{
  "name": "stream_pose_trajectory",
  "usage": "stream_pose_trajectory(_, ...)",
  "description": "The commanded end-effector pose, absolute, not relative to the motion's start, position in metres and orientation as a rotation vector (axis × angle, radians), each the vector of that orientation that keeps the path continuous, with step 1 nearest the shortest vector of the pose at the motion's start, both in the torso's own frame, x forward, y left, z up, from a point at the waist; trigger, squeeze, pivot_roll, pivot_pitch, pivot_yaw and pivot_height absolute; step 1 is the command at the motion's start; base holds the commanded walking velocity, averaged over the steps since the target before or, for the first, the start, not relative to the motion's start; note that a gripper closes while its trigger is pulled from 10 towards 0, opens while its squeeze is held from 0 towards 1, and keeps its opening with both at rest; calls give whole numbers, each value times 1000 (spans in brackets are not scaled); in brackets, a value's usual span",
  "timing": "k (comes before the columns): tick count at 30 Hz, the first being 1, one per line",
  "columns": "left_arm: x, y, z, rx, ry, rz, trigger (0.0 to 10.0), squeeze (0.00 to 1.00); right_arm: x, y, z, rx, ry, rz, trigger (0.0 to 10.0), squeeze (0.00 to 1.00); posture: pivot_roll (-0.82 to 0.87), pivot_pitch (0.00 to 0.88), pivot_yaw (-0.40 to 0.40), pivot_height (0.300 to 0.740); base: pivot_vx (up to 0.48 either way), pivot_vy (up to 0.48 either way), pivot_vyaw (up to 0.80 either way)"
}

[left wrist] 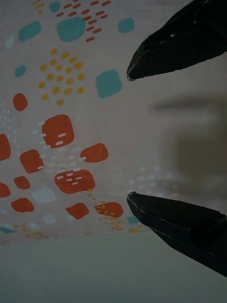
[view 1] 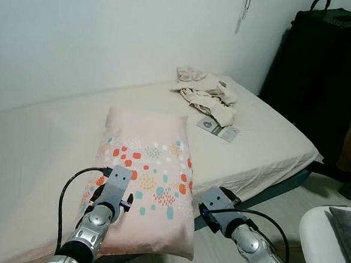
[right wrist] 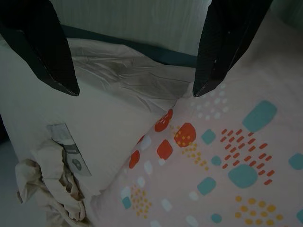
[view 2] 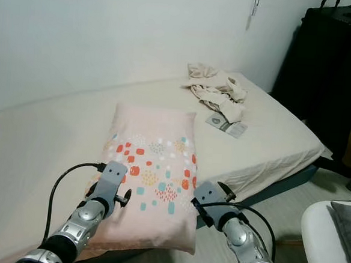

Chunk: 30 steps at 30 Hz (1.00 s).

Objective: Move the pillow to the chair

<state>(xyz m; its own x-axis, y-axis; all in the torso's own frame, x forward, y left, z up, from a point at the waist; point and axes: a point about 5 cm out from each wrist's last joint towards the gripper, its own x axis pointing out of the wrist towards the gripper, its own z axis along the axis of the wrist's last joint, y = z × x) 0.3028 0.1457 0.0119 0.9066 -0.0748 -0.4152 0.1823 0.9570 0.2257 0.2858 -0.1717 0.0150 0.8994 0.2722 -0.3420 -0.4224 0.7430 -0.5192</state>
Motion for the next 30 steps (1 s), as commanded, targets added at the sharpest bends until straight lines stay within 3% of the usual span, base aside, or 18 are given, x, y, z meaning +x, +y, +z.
stream_pose_trajectory(1,301,146,9,268,435,-133,10000,0,287,-170,16,-621,244,390,10000,0,-115,54,22,740,0,0,0)
stream_pose_trajectory(30,301,143,8,267,443,-143,10000,0,285,-176,15,-619,259,379,10000,0,-126,55,25,740,0,0,0)
